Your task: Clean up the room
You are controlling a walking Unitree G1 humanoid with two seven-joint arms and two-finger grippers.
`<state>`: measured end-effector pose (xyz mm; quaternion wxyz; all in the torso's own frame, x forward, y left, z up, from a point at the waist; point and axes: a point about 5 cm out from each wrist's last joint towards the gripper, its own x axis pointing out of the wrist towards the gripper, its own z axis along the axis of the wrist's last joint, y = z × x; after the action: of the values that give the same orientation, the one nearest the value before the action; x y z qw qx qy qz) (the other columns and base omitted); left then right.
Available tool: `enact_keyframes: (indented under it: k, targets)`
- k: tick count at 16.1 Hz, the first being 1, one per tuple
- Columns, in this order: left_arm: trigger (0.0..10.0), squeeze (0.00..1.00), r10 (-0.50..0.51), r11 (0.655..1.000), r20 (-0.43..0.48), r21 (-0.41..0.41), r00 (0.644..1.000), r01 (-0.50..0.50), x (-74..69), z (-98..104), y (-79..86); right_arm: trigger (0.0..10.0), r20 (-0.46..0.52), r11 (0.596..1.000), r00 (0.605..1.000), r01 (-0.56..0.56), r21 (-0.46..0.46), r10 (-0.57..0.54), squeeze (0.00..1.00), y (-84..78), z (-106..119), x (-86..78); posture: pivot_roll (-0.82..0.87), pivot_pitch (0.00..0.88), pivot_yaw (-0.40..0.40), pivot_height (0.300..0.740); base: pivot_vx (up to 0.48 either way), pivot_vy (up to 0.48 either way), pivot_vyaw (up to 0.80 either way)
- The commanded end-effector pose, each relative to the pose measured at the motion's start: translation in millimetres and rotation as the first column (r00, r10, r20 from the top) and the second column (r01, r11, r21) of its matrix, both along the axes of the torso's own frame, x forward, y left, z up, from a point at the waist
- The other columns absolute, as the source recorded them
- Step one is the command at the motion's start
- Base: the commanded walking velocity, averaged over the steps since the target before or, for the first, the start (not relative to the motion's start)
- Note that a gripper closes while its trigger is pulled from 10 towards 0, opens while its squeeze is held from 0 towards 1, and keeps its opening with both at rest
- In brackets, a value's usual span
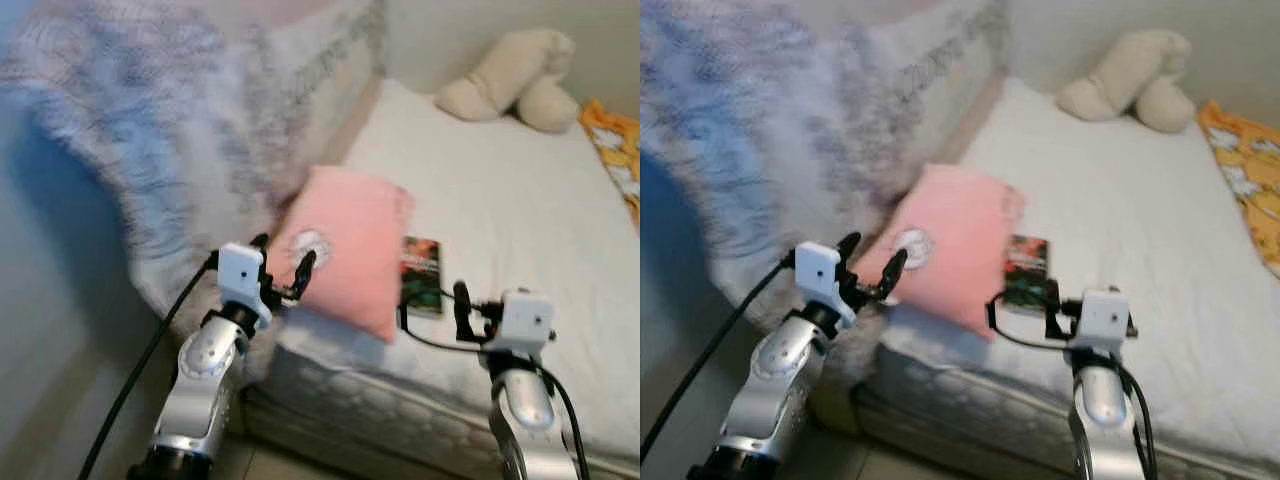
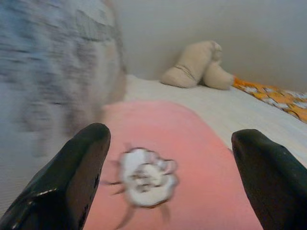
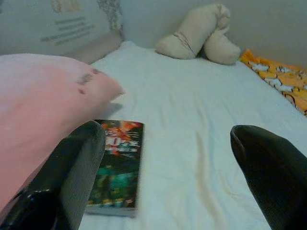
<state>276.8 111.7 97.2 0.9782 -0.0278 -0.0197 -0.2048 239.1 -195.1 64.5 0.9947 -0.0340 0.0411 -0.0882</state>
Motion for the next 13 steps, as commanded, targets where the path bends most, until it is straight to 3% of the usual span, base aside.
enact_keyframes:
  k: [1,7,8,9,13]
  targets:
    - [10.0,0.00,-0.038,0.999,0.028,0.000,0.999,0.038,7.1,7,-10.0,10.0,-0.012,1.000,1.000,0.003,-0.009,-0.003,0.00,-4.0,-2,3.0,0.04,0.000,-0.035,0.740,0.330,-0.345,0.00]
    - [10.0,0.00,-0.048,0.999,0.033,-0.002,0.998,0.048,11.7,6,-11.6,10.0,-0.023,0.999,0.999,-0.033,0.013,0.033,0.00,2.9,-4,11.8,0.03,0.000,-0.026,0.740,0.331,-0.344,0.00]
    - [10.0,0.00,-0.041,0.999,0.026,-0.013,0.999,0.041,11.7,5,-11.2,10.0,-0.022,0.999,0.999,-0.036,0.012,0.036,0.00,2.5,-4,12.0,0.03,0.000,-0.029,0.740,0.330,-0.345,0.00]
    - [10.0,0.00,-0.007,0.997,-0.012,-0.079,1.000,0.006,15.2,5,-9.8,10.0,-0.037,0.998,0.997,-0.063,-0.002,0.063,0.00,3.1,-5,13.4,0.03,0.000,-0.035,0.740,0.356,-0.319,0.00]
    - [10.0,0.00,-0.008,1.000,0.004,-0.022,1.000,0.008,19.0,5,-12.3,10.0,-0.026,0.995,0.995,-0.097,-0.008,0.096,0.00,8.0,-4,16.4,0.04,0.000,-0.039,0.740,0.098,0.000,-0.69]
